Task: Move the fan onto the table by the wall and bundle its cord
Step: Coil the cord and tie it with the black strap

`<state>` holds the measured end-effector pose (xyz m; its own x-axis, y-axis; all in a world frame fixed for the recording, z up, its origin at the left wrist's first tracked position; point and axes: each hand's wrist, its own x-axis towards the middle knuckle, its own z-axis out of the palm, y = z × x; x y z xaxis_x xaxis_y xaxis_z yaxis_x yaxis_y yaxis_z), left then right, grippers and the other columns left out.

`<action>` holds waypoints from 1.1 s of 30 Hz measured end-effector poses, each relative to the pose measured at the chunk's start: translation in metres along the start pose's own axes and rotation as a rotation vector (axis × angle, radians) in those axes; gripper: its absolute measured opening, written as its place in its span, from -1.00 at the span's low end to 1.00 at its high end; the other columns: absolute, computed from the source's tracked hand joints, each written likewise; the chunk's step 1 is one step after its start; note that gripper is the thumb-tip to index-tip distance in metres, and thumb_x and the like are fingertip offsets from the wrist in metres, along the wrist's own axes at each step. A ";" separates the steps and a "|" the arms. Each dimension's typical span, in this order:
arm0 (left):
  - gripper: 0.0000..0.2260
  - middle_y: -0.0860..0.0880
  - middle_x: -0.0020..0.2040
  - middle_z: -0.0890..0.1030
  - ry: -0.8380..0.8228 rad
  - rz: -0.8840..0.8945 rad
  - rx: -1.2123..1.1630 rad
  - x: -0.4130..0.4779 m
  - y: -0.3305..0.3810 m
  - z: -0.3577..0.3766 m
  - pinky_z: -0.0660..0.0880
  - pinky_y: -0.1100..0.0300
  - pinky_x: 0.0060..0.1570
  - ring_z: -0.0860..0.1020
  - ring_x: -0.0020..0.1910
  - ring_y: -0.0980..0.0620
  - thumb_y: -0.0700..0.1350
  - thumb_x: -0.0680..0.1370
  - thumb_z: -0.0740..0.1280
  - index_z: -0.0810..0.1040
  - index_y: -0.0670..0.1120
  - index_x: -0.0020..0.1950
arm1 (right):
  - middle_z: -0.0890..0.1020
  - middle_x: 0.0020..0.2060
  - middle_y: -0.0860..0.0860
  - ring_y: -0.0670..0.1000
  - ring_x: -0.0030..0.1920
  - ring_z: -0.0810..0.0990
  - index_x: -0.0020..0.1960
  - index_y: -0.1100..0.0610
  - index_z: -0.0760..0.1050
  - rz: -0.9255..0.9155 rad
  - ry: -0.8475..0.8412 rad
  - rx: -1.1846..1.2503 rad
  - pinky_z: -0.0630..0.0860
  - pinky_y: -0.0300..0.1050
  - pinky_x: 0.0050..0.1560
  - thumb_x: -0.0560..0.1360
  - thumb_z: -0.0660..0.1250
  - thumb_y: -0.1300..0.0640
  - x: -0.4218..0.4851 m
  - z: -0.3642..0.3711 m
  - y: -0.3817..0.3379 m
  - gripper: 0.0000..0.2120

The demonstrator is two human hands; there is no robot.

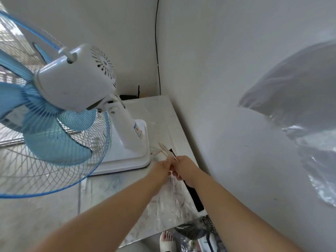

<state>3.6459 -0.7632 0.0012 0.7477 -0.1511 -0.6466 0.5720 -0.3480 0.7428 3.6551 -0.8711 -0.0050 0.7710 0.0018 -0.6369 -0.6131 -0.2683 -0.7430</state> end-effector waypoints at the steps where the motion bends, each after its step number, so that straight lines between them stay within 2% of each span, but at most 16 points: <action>1: -0.53 -0.23 -0.10 0.61 0.024 -0.029 -0.132 0.003 0.003 0.005 0.49 -0.03 0.09 0.56 -0.08 -0.17 0.07 0.63 0.08 0.55 -0.29 0.17 | 0.46 -0.46 0.05 -0.04 -0.50 0.36 -0.25 0.19 0.48 0.001 0.009 -0.018 0.28 -0.22 -0.48 0.56 0.19 0.13 -0.001 0.004 0.002 -0.75; 3: -0.55 -0.23 -0.16 0.57 0.076 -0.099 -0.280 0.008 0.009 0.011 0.51 0.04 -0.03 0.53 -0.18 -0.14 0.05 0.63 0.11 0.53 -0.32 0.15 | 0.44 -0.41 0.04 -0.04 -0.43 0.37 -0.25 0.15 0.42 -0.020 0.027 -0.094 0.33 -0.19 -0.39 0.58 0.13 0.19 -0.003 0.010 0.003 -0.75; 5: -0.61 -0.25 -0.02 0.60 0.114 -0.135 -0.282 0.011 0.007 0.013 0.55 0.02 0.08 0.59 -0.07 -0.17 0.00 0.64 0.13 0.49 -0.30 0.20 | 0.44 -0.37 -0.01 -0.10 -0.39 0.43 -0.27 0.07 0.36 -0.058 0.010 -0.124 0.41 -0.24 -0.33 0.60 0.08 0.27 -0.004 0.016 0.007 -0.70; 7: -0.62 -0.30 0.07 0.60 0.170 -0.149 -0.217 0.015 0.001 0.013 0.52 -0.07 0.18 0.58 0.05 -0.23 -0.04 0.64 0.14 0.48 -0.32 0.23 | 0.48 -0.49 -0.03 -0.16 -0.49 0.47 -0.28 0.13 0.35 -0.016 -0.064 -0.030 0.43 -0.35 -0.44 0.61 0.02 0.35 -0.009 0.018 0.009 -0.66; 9: -0.64 -0.28 -0.07 0.58 0.205 -0.150 -0.215 0.017 -0.003 0.009 0.56 -0.03 0.04 0.56 -0.11 -0.18 -0.08 0.63 0.15 0.47 -0.35 0.23 | 0.50 -0.57 -0.08 -0.13 -0.49 0.47 -0.24 0.20 0.41 0.008 -0.135 -0.002 0.41 -0.40 -0.47 0.60 0.02 0.38 -0.010 0.017 0.008 -0.68; 12: -0.67 -0.10 -0.29 0.44 0.202 -0.083 -0.136 0.021 -0.006 0.000 0.44 0.17 -0.26 0.42 -0.34 -0.02 -0.14 0.63 0.13 0.45 -0.36 0.24 | 0.66 -0.19 0.06 -0.02 -0.15 0.60 -0.02 0.20 0.58 0.010 -0.217 -0.196 0.54 -0.17 -0.03 0.49 0.24 0.30 -0.011 0.005 -0.001 -0.83; 14: -0.74 -0.14 -0.19 0.50 0.227 0.005 -0.001 0.023 -0.011 -0.008 0.49 0.10 -0.11 0.46 -0.23 -0.05 -0.13 0.62 0.12 0.49 -0.29 0.11 | 0.65 0.13 0.04 -0.06 0.10 0.56 0.12 0.22 0.60 0.064 -0.296 -0.174 0.44 -0.19 0.15 0.41 0.38 0.16 -0.004 -0.009 -0.003 -0.70; 16: -0.81 -0.14 -0.13 0.57 0.256 0.054 0.070 0.025 -0.020 -0.015 0.50 0.07 -0.04 0.52 -0.16 -0.05 -0.13 0.62 0.12 0.47 -0.16 -0.08 | 0.65 0.09 0.07 0.00 0.12 0.55 0.08 0.25 0.61 0.132 -0.201 -0.145 0.36 -0.13 0.23 0.33 0.42 0.03 0.008 -0.017 -0.004 -0.60; 17: -0.80 -0.11 -0.17 0.60 0.262 0.060 0.062 0.026 -0.025 -0.018 0.51 0.10 -0.10 0.54 -0.20 -0.04 -0.13 0.62 0.11 0.45 -0.12 -0.13 | 0.65 -0.08 0.15 0.11 -0.01 0.56 -0.08 0.29 0.60 0.110 -0.060 -0.173 0.42 -0.12 0.12 0.35 0.37 0.04 0.015 -0.018 -0.003 -0.68; 19: -0.77 -0.03 -0.30 0.58 0.254 0.037 0.048 0.025 -0.035 -0.024 0.45 0.22 -0.29 0.54 -0.33 0.03 -0.10 0.63 0.09 0.43 -0.09 -0.18 | 0.45 -0.37 0.14 0.15 -0.25 0.40 -0.39 0.23 0.36 0.023 0.228 -0.407 0.36 -0.14 -0.22 0.38 0.22 0.10 0.030 -0.020 0.006 -0.75; 21: -0.76 -0.01 -0.35 0.52 0.210 0.046 0.046 0.023 -0.043 -0.029 0.42 0.32 -0.44 0.50 -0.41 0.08 -0.09 0.64 0.09 0.41 -0.09 -0.19 | 0.45 -0.23 0.13 0.19 -0.20 0.44 -0.33 0.17 0.38 0.014 0.346 -0.684 0.39 -0.09 -0.17 0.45 0.25 0.10 0.038 -0.013 0.016 -0.78; 23: -0.77 -0.04 -0.38 0.46 0.170 0.077 0.018 0.021 -0.046 -0.032 0.38 0.37 -0.52 0.45 -0.49 0.11 -0.14 0.64 0.09 0.40 -0.11 -0.18 | 0.47 0.03 0.13 0.21 0.03 0.53 0.00 0.19 0.51 0.050 0.365 -0.791 0.45 0.00 0.04 0.47 0.32 -0.03 0.042 -0.005 0.028 -0.71; 25: -0.75 -0.06 -0.42 0.39 0.139 0.066 -0.067 0.020 -0.049 -0.035 0.36 0.35 -0.57 0.39 -0.58 0.12 -0.20 0.65 0.08 0.37 -0.12 -0.23 | 0.48 0.11 0.14 0.19 0.09 0.54 0.11 0.21 0.53 0.041 0.396 -0.840 0.47 0.00 0.05 0.46 0.33 -0.02 0.047 0.002 0.038 -0.65; 29: -0.73 -0.08 -0.42 0.31 0.098 0.028 -0.188 0.021 -0.057 -0.036 0.36 0.27 -0.54 0.30 -0.49 0.02 -0.24 0.65 0.06 0.34 -0.13 -0.24 | 0.58 -0.04 0.22 0.19 -0.05 0.58 -0.07 0.30 0.57 0.026 0.348 -0.799 0.41 -0.14 -0.18 0.49 0.27 0.13 0.054 0.001 0.040 -0.77; 31: -0.74 -0.07 -0.42 0.31 0.094 0.017 -0.213 0.021 -0.060 -0.037 0.36 0.30 -0.57 0.29 -0.48 0.02 -0.25 0.65 0.05 0.35 -0.14 -0.24 | 0.54 -0.20 0.19 0.14 -0.19 0.52 -0.19 0.26 0.50 0.022 0.319 -0.798 0.34 -0.18 -0.25 0.48 0.24 0.22 0.054 -0.001 0.039 -0.86; 33: -0.74 -0.07 -0.41 0.33 0.090 0.027 -0.210 0.020 -0.060 -0.037 0.38 0.28 -0.52 0.31 -0.48 0.02 -0.23 0.65 0.06 0.36 -0.14 -0.22 | 0.52 -0.24 0.14 0.11 -0.23 0.48 -0.17 0.24 0.44 0.010 0.325 -0.772 0.34 -0.18 -0.29 0.46 0.22 0.26 0.052 -0.002 0.041 -0.93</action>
<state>3.6390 -0.7114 -0.0506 0.7852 -0.0714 -0.6152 0.6023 -0.1431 0.7854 3.6703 -0.8843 -0.0676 0.8499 -0.2501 -0.4639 -0.4212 -0.8514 -0.3127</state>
